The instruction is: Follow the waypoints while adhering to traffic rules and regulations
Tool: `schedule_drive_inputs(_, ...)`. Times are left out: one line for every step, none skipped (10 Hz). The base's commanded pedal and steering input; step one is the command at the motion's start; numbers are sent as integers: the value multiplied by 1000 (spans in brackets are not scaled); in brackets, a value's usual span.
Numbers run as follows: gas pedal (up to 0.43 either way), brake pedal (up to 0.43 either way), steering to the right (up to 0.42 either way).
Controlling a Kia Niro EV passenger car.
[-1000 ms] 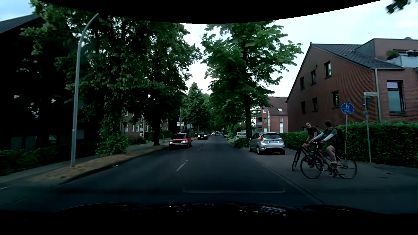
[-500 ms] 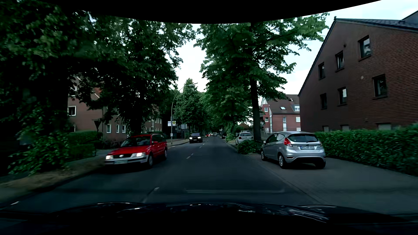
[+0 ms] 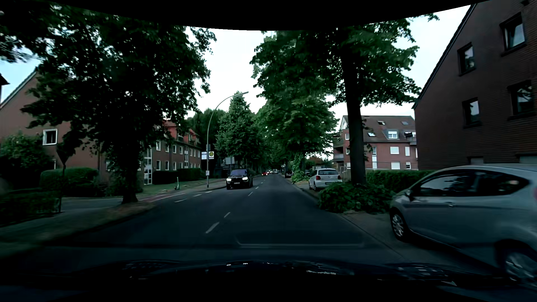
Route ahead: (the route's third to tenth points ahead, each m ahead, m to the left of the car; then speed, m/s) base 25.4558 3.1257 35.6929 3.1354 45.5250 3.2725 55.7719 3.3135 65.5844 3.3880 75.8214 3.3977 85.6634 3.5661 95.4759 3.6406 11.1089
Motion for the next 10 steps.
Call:
schedule_drive_inputs(228, 0, -3)
schedule_drive_inputs(220, 0, -3)
schedule_drive_inputs(209, 0, -3)
schedule_drive_inputs(209, 0, -2)
schedule_drive_inputs(197, 0, -2)
schedule_drive_inputs(177, 0, -2)
schedule_drive_inputs(157, 0, -2)
schedule_drive_inputs(157, 0, -2)
schedule_drive_inputs(157, 0, -4)
schedule_drive_inputs(150, 0, -4)
